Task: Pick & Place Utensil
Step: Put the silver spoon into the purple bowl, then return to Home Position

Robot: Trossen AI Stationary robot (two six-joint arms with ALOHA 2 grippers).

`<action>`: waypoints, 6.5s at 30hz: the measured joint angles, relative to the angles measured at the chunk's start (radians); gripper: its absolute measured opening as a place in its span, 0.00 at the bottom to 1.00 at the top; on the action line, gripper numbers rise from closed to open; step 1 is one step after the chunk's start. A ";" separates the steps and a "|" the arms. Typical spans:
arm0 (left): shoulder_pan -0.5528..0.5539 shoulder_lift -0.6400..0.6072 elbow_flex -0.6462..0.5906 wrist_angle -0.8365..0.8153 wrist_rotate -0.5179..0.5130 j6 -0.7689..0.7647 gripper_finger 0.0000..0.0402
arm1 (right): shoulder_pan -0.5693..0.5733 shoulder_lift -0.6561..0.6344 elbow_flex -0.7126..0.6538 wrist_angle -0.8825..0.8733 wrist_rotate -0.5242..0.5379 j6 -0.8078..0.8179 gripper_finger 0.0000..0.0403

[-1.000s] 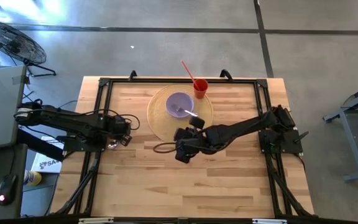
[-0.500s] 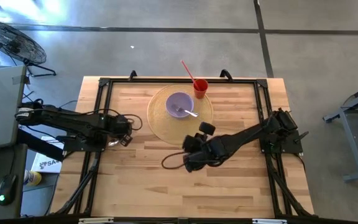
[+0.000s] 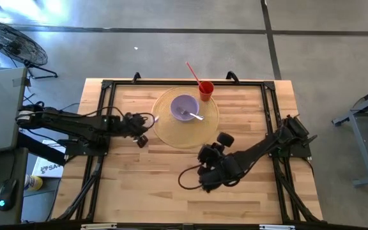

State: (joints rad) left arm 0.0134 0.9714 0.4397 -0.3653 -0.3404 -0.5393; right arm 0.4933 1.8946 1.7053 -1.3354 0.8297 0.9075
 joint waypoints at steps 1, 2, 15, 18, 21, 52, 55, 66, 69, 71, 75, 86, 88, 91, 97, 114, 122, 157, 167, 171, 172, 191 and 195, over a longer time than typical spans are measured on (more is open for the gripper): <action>0.007 0.000 0.001 0.064 0.018 0.049 0.03 | 0.007 0.000 0.000 -0.008 -0.002 0.009 0.19; 0.020 0.000 0.013 0.106 0.043 0.091 0.02 | 0.011 0.000 0.000 -0.010 -0.007 0.010 0.19; 0.233 0.309 0.425 0.155 0.246 0.362 0.02 | 0.049 0.000 0.000 -0.011 -0.007 0.063 0.19; 0.263 0.438 0.531 0.153 0.260 0.424 0.02 | 0.070 0.000 -0.013 -0.011 -0.002 0.091 0.19; 0.291 0.552 0.631 0.152 0.260 0.477 0.01 | 0.090 0.000 -0.047 -0.010 -0.014 0.134 0.19; 0.366 0.874 0.692 0.511 0.323 0.543 0.01 | 0.112 0.000 -0.169 0.023 -0.085 0.218 0.19; 0.366 0.874 0.686 0.537 0.324 0.543 0.01 | 0.112 0.000 -0.169 0.023 -0.085 0.218 0.19; 0.366 0.922 0.684 0.536 0.280 0.521 0.05 | 0.112 0.000 -0.169 0.028 -0.084 0.215 0.19; 0.366 0.922 0.684 0.520 0.278 0.504 0.06 | 0.112 0.000 -0.168 0.028 -0.082 0.215 0.19; 0.366 0.922 0.684 0.512 0.279 0.502 0.09 | 0.112 0.000 -0.168 0.031 -0.081 0.214 0.19; 0.366 0.922 0.684 0.504 0.279 0.501 0.14 | 0.112 0.000 -0.168 0.032 -0.081 0.214 0.19; 0.366 0.869 0.684 0.455 0.280 0.509 0.21 | 0.112 0.000 -0.168 0.032 -0.093 0.186 0.19; 0.366 0.826 0.685 0.421 0.278 0.513 0.21 | 0.112 0.000 -0.168 0.034 -0.103 0.159 0.19; 0.366 0.745 0.686 0.328 0.278 0.509 0.21 | 0.110 0.000 -0.169 0.055 -0.111 0.109 0.19; 0.308 0.549 0.581 0.334 0.275 0.462 0.21 | 0.084 0.000 -0.244 0.314 -0.261 -0.145 0.18; 0.150 -0.063 -0.010 0.720 0.331 0.383 0.21 | -0.141 -0.153 -0.700 1.365 -0.531 -0.844 0.03; 0.149 -0.409 -0.155 0.663 0.330 0.370 0.21 | -0.214 -0.487 -1.019 1.656 -0.612 -0.890 0.01; -0.199 -0.864 -0.322 0.501 0.062 0.492 0.21 | -0.305 -1.313 -1.476 1.636 -0.828 -0.819 0.00; -0.198 -0.864 -0.322 0.484 0.068 0.491 0.21 | -0.513 -1.382 -1.476 1.575 -0.942 -0.854 0.00; -0.197 -0.863 -0.322 0.461 0.061 0.482 0.21 | -0.481 -1.400 -1.476 1.566 -0.805 -0.887 0.00; -0.197 -0.863 -0.322 0.460 0.061 0.482 0.21 | -0.465 -1.400 -1.476 1.562 -0.783 -0.889 0.00; -0.197 -0.863 -0.321 0.434 0.069 0.543 0.21 | -0.362 -1.646 -1.547 1.530 -0.819 -0.912 0.00; -0.197 -0.864 -0.321 0.409 0.069 0.513 0.21 | -0.362 -1.745 -1.618 1.535 -0.764 -0.927 0.00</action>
State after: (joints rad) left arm -0.1841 0.1078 0.1184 0.0438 -0.2712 -0.0265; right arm 0.1314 0.1494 0.0875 0.2001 0.0658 -0.0200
